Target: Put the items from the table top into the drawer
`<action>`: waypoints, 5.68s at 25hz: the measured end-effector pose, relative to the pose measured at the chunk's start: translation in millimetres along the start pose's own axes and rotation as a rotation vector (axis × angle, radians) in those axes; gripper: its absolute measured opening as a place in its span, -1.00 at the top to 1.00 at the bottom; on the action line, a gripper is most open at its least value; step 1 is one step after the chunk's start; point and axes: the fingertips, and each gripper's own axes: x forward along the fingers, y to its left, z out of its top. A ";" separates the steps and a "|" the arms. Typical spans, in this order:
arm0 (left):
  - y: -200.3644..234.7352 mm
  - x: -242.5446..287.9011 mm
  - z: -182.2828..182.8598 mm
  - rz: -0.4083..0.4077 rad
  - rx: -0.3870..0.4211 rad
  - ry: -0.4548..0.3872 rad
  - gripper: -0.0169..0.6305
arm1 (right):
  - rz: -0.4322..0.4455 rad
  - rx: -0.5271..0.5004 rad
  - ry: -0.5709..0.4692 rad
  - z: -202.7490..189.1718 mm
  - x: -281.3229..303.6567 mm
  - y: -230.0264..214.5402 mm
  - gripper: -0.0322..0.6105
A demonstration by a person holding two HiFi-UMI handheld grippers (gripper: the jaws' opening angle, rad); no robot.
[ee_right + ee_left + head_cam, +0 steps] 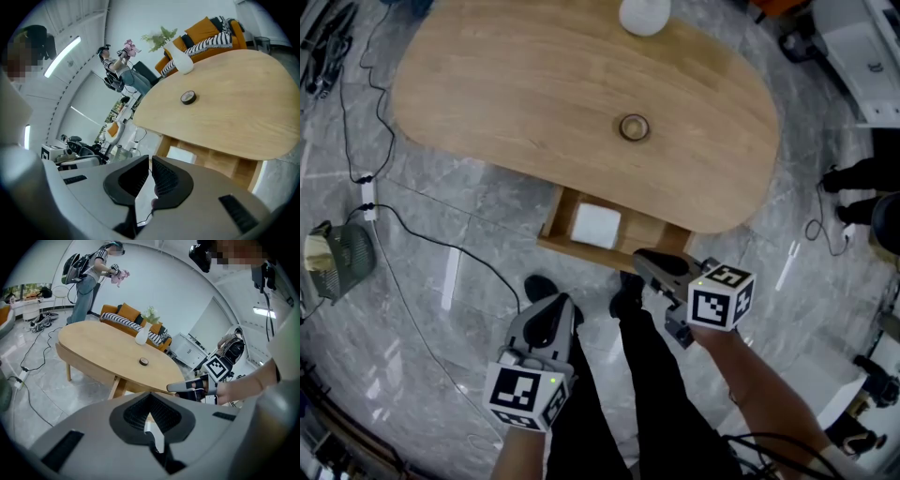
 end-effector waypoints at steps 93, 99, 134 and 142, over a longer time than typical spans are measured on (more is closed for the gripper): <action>62.0 37.9 32.5 0.105 -0.162 -0.064 0.95 | -0.299 -0.727 0.321 153.6 106.2 -110.1 0.73; 60.6 38.9 30.2 0.094 -0.154 -0.068 0.95 | -0.293 -0.697 0.297 139.3 92.2 -101.4 0.73; 9.6 46.4 -25.6 -0.003 -0.097 0.010 0.95 | -0.293 -0.425 0.286 -41.4 13.2 -97.1 0.73; 14.2 46.5 -36.3 0.006 -0.100 0.029 0.95 | -0.375 -0.335 0.323 -61.5 16.8 -136.0 0.72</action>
